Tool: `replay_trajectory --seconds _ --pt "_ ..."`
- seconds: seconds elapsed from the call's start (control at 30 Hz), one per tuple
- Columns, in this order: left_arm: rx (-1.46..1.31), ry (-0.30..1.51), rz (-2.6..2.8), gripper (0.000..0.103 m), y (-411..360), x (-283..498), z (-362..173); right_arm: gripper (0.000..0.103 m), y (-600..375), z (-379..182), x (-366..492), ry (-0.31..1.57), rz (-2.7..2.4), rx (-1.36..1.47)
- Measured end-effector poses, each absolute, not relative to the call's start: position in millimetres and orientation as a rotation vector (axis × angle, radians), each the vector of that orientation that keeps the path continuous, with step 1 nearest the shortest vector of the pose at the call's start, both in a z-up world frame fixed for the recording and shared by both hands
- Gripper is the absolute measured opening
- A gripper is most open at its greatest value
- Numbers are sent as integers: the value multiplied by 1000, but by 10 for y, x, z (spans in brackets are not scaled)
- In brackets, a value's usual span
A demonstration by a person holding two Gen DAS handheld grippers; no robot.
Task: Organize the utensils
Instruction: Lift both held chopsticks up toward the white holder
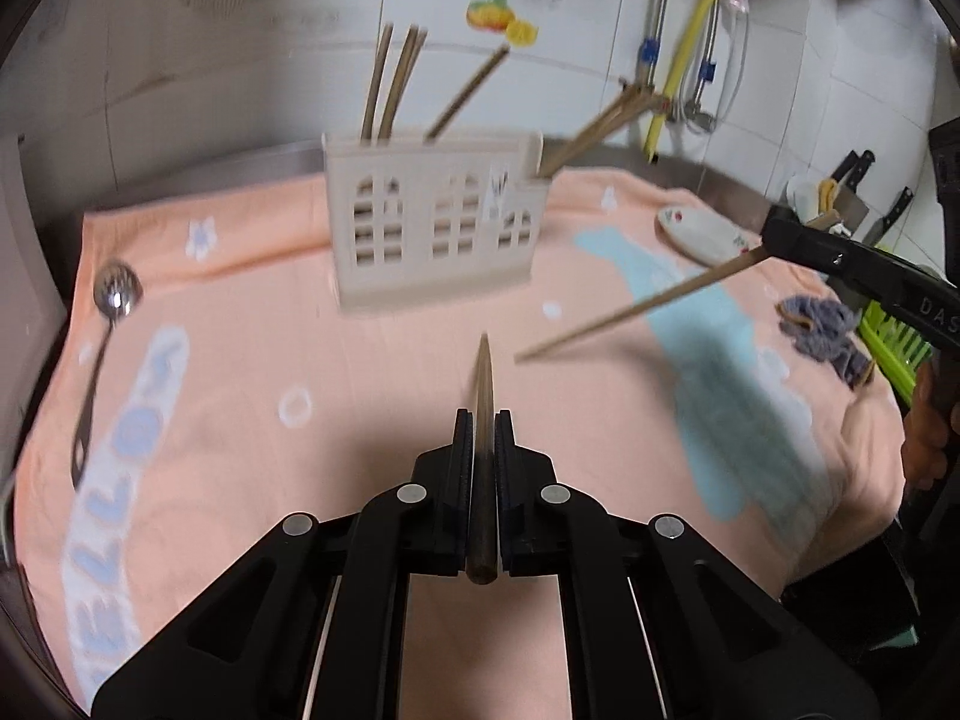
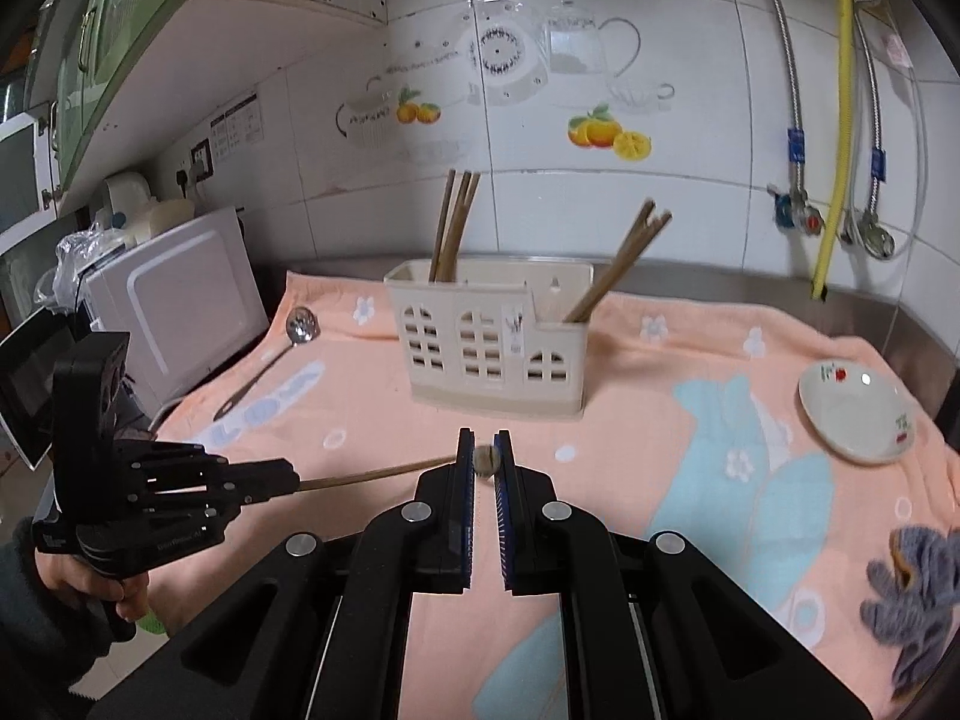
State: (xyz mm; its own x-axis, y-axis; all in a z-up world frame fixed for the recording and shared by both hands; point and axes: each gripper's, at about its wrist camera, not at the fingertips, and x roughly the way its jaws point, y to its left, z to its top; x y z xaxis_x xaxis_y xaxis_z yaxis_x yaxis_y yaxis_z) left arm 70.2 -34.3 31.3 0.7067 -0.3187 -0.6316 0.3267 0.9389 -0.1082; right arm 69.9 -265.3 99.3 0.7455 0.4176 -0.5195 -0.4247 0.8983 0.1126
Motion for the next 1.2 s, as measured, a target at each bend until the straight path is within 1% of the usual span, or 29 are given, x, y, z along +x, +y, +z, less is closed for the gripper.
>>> replay_trajectory --seconds 0.2,0.5,0.8,1.0,1.07,1.1,1.13,1.17,1.2 --pt "43 638 -376 6 -362 849 564 6 -2671 1195 903 552 476 -8" --pt "37 611 -404 6 -352 1028 739 6 -2618 1368 1106 540 497 -16" --pt "14 633 -401 5 -344 860 577 6 -2631 1281 1013 537 501 0" --pt "29 693 -406 6 -412 675 253 6 -2695 1258 940 535 487 15" --pt "18 731 -409 9 -421 656 122 6 -2715 1256 921 533 483 16" --pt "14 756 -417 16 -431 649 43 6 -2728 1255 915 533 480 15" --pt "18 769 -419 33 -438 634 -15 6 -2737 1252 909 533 478 17" --pt "27 780 -414 43 -450 616 -78 6 -2743 1250 908 534 477 18" --pt "36 788 -405 50 -464 593 -146 6 -2750 1244 903 535 475 19"
